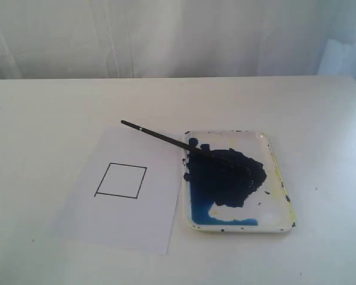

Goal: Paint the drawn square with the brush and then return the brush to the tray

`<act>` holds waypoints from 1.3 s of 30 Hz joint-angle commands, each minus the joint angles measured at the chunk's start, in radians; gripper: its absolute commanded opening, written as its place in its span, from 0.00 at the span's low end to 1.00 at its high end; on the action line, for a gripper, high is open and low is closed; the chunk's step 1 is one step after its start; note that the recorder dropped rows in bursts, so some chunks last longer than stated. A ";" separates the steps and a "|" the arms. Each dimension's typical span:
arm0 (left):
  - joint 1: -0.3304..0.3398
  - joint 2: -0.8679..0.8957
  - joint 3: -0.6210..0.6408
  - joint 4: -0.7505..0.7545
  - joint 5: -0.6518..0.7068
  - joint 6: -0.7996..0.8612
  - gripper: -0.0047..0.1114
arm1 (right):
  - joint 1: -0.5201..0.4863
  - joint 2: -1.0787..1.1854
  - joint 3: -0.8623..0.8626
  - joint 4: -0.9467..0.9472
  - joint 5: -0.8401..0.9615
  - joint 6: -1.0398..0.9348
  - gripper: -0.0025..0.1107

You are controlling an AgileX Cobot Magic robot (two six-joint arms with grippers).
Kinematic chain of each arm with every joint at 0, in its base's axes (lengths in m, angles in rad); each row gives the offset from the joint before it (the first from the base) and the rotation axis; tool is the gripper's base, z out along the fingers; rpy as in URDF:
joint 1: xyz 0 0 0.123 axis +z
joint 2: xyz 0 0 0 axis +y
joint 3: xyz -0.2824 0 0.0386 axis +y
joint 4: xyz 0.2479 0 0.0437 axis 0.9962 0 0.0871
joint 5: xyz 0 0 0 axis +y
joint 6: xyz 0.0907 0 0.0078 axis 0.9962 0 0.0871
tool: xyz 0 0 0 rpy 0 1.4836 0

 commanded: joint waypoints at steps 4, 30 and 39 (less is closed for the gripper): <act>-0.001 -0.004 0.003 0.000 0.001 -0.005 0.04 | 0.001 -0.004 0.005 -0.003 -0.007 0.000 0.02; -0.001 -0.004 -0.009 -0.074 -0.267 -0.278 0.04 | 0.001 -0.004 0.005 -0.002 -0.300 0.169 0.02; -0.001 -0.004 -0.222 -0.074 -0.046 -0.276 0.04 | 0.001 -0.004 -0.130 0.000 -0.141 0.234 0.02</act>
